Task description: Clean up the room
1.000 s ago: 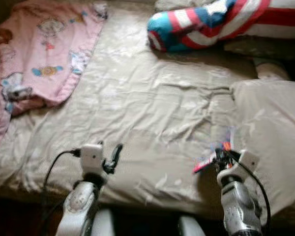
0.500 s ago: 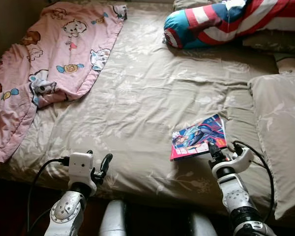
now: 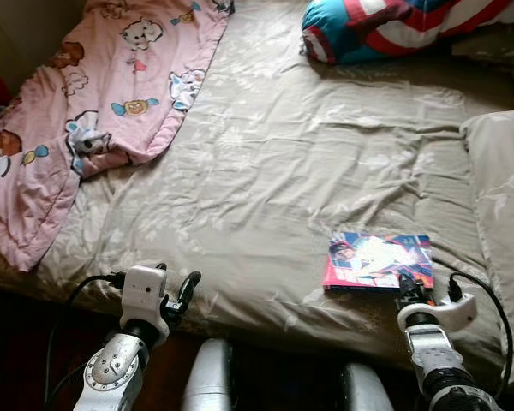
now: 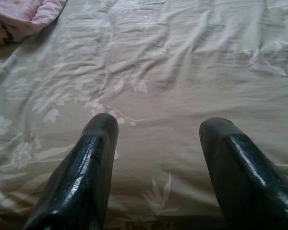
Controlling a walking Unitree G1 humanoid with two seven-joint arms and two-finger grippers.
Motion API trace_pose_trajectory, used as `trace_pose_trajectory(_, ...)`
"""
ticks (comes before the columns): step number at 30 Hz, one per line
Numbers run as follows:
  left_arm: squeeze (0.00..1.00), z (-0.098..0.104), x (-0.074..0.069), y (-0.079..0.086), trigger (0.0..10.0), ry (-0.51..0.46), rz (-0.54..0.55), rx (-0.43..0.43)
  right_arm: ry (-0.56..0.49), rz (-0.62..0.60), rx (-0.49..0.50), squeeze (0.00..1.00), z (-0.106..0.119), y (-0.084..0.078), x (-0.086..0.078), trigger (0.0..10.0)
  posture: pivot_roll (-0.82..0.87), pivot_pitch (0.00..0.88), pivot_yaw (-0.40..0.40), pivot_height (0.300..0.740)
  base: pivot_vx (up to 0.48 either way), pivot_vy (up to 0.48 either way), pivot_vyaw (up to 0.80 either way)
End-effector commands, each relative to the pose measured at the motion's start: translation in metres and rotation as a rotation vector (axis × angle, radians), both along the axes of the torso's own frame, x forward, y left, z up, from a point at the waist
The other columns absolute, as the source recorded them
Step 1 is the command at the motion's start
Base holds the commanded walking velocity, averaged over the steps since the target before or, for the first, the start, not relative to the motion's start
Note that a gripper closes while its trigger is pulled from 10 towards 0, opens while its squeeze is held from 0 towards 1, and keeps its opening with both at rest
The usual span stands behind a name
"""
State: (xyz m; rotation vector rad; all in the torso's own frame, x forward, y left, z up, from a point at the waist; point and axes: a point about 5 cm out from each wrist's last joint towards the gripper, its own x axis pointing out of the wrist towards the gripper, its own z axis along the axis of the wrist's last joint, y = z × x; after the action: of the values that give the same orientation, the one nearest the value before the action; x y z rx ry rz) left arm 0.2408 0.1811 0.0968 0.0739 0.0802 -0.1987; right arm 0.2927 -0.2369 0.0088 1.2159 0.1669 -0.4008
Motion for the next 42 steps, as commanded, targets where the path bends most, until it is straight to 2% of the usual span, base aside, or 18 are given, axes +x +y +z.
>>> trace_pose_trajectory(1,0.00,-0.003,-0.006,0.006,10.0,0.029,0.011,0.016,0.036,-0.031,0.010,0.00,-0.009,-0.004,-0.010,10.0,0.21,0.323,0.087,0.646,0.000,0.000,0.00)
trace_pose_trajectory(7,0.00,-0.002,-0.008,0.009,10.0,0.040,0.011,0.024,0.084,0.003,0.008,0.00,-0.016,0.004,-0.013,10.0,0.22,0.329,0.094,0.646,0.000,0.000,0.00)
trace_pose_trajectory(13,0.00,-0.001,-0.007,0.013,10.0,0.046,0.015,0.035,0.106,0.148,-0.039,0.00,-0.015,0.014,-0.009,10.0,0.23,0.334,0.097,0.646,0.000,0.000,0.00)
trace_pose_trajectory(17,0.00,-0.002,-0.009,0.012,10.0,0.051,0.013,0.037,0.072,0.140,-0.051,0.00,-0.009,0.008,-0.005,10.0,0.23,0.335,0.097,0.646,0.000,0.000,0.00)
trace_pose_trajectory(23,0.00,-0.003,-0.009,0.010,10.0,0.056,0.011,0.037,0.080,0.116,-0.062,0.00,-0.009,0.000,-0.007,10.0,0.22,0.336,0.099,0.646,0.000,0.000,0.00)
trace_pose_trajectory(24,0.00,-0.003,-0.008,0.010,10.0,0.056,0.011,0.037,0.082,0.117,-0.063,0.04,-0.010,0.000,-0.008,10.0,0.22,0.335,0.099,0.646,0.000,0.000,0.00)
trace_pose_trajectory(25,0.00,-0.003,-0.008,0.010,10.0,0.056,0.011,0.038,0.083,0.118,-0.064,0.04,-0.010,0.000,-0.009,10.0,0.22,0.335,0.099,0.646,0.000,0.000,0.00)
trace_pose_trajectory(26,0.00,-0.003,-0.008,0.010,10.0,0.056,0.011,0.038,0.086,0.119,-0.066,0.60,-0.011,0.000,-0.009,10.0,0.23,0.336,0.099,0.646,0.000,0.000,0.00)
trace_pose_trajectory(27,0.00,-0.003,-0.008,0.010,10.0,0.056,0.011,0.039,0.089,0.119,-0.068,0.93,-0.012,0.000,-0.010,10.0,0.23,0.336,0.099,0.646,0.000,0.000,0.00)
trace_pose_trajectory(28,0.00,-0.003,-0.008,0.010,10.0,0.056,0.011,0.039,0.094,0.118,-0.071,0.94,-0.012,0.000,-0.011,10.0,0.22,0.337,0.099,0.646,0.000,0.000,0.00)
trace_pose_trajectory(31,0.00,-0.003,-0.008,0.010,10.0,0.055,0.011,0.040,0.101,0.110,-0.073,0.90,-0.013,-0.001,-0.012,10.0,0.22,0.337,0.099,0.646,0.000,0.000,0.00)
trace_pose_trajectory(32,0.00,-0.003,-0.008,0.010,10.0,0.056,0.011,0.040,0.103,0.108,-0.074,0.79,-0.014,-0.001,-0.012,10.0,0.22,0.337,0.099,0.646,0.000,0.000,0.00)
trace_pose_trajectory(33,0.00,-0.003,-0.008,0.010,10.0,0.056,0.011,0.040,0.105,0.106,-0.075,0.49,-0.014,-0.002,-0.013,10.0,0.22,0.337,0.099,0.646,0.000,0.000,0.00)
trace_pose_trajectory(34,0.00,-0.003,-0.008,0.010,10.0,0.056,0.012,0.040,0.108,0.104,-0.077,0.01,-0.014,-0.002,-0.013,10.0,0.22,0.336,0.098,0.646,0.000,0.000,0.00)
trace_pose_trajectory(42,0.00,-0.002,-0.006,0.009,10.0,0.050,0.010,0.033,0.177,0.050,-0.109,0.00,-0.017,-0.012,-0.019,10.0,0.22,0.325,0.092,0.646,0.000,0.000,0.00)
